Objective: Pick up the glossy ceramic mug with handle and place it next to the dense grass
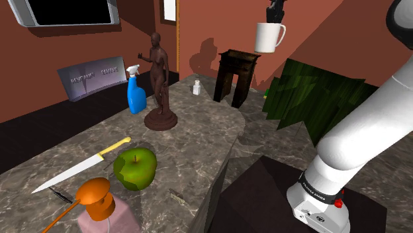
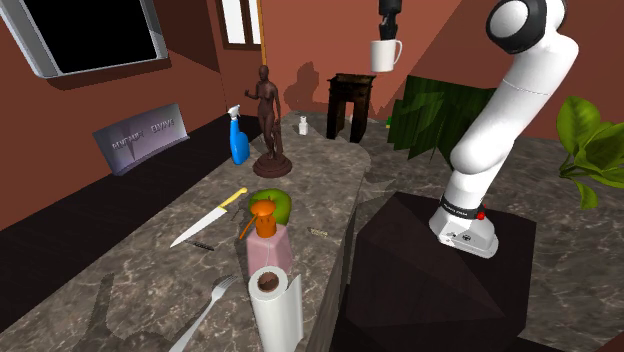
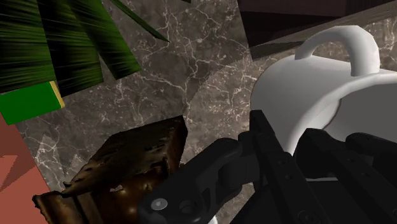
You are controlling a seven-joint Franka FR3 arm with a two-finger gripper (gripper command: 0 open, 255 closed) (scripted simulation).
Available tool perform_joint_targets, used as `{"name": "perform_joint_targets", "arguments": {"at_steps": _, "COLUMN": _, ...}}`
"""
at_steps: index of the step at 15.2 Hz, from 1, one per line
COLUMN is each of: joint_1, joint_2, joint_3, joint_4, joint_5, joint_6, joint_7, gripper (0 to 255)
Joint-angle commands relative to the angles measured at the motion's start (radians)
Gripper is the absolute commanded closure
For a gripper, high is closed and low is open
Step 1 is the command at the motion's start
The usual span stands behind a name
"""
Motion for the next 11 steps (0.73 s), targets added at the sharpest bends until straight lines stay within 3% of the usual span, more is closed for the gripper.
{"name": "perform_joint_targets", "arguments": {"at_steps": 1, "joint_1": -0.019, "joint_2": 0.016, "joint_3": -0.030, "joint_4": 0.020, "joint_5": -0.012, "joint_6": -0.005, "joint_7": -0.053, "gripper": 255}}
{"name": "perform_joint_targets", "arguments": {"at_steps": 11, "joint_1": -0.027, "joint_2": -0.041, "joint_3": -0.039, "joint_4": -0.171, "joint_5": -0.022, "joint_6": 0.130, "joint_7": -0.071, "gripper": 255}}
